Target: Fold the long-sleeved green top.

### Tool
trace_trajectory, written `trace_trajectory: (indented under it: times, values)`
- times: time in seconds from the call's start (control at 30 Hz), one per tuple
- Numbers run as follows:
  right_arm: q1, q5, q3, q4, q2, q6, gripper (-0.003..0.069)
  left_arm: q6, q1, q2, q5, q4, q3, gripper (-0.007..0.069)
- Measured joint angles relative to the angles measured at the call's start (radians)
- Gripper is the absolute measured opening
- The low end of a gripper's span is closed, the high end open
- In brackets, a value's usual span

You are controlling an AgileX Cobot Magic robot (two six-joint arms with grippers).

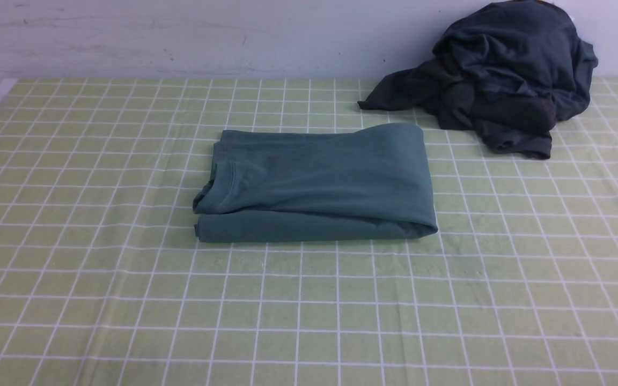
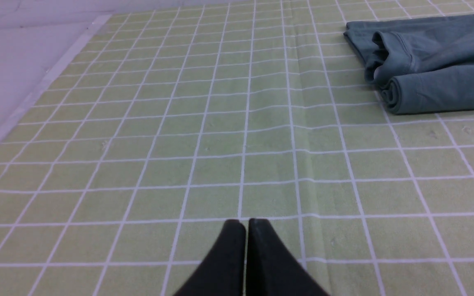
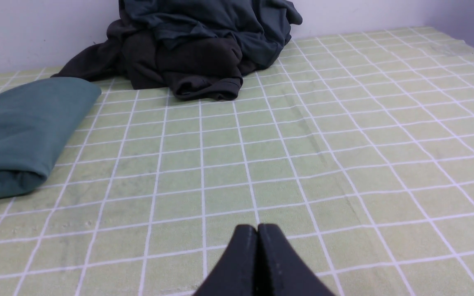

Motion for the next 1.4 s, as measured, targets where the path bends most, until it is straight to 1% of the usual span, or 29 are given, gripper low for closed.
trace_trajectory:
  times: [0.27, 0.33, 0.47, 1.4]
  values:
    - [0.014, 0.0, 0.0, 0.0, 0.0, 0.0, -0.0014, 0.0, 0.0, 0.0, 0.001, 0.001, 0.0, -0.0003]
    - [0.06, 0.0, 0.0, 0.0, 0.0, 0.0, -0.0014, 0.0, 0.0, 0.0, 0.001, 0.001, 0.0, -0.0003]
    - [0.097, 0.0, 0.0, 0.0, 0.0, 0.0, -0.0014, 0.0, 0.0, 0.0, 0.001, 0.001, 0.0, -0.0003]
    - [0.1, 0.0, 0.0, 0.0, 0.0, 0.0, -0.0014, 0.0, 0.0, 0.0, 0.001, 0.001, 0.0, -0.0003]
